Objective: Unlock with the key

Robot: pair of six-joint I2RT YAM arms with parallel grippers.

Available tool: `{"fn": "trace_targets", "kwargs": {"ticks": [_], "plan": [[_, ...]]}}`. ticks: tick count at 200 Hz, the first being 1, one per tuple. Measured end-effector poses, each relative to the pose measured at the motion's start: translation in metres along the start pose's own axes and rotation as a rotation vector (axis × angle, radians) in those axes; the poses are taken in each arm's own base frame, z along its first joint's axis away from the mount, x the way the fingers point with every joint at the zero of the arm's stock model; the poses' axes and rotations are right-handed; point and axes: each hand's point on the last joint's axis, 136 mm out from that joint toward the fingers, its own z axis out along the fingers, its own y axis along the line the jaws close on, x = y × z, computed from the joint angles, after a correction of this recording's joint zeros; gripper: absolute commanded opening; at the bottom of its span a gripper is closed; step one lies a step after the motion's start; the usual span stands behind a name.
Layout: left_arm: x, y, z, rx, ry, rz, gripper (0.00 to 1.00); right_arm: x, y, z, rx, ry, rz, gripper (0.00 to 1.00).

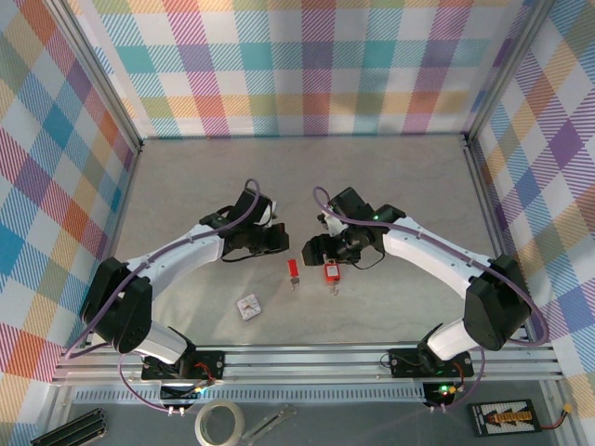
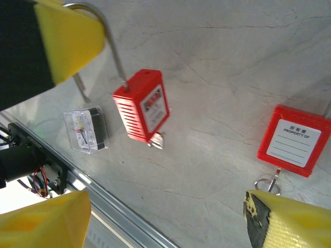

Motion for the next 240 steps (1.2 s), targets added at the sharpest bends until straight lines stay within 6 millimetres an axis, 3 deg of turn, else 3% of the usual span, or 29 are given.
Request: {"fn": "trace_targets", "kwargs": {"ticks": [48,114,213,240], "plan": [[-0.003,0.019,-0.023,-0.212,0.041,0.072,0.0,0.001,-0.004,0.0,0.02,0.003,0.005,0.77],[0.009,0.056,-0.024,-0.503,0.183,0.171,0.0,0.003,-0.007,0.001,0.03,0.008,0.008,0.77],[0.015,0.044,0.023,-0.644,0.302,0.314,0.0,0.024,-0.02,-0.006,0.054,0.009,0.012,0.77],[0.019,0.042,0.027,-0.649,0.318,0.325,0.0,0.028,-0.023,-0.009,0.059,0.001,0.012,0.77]]}}
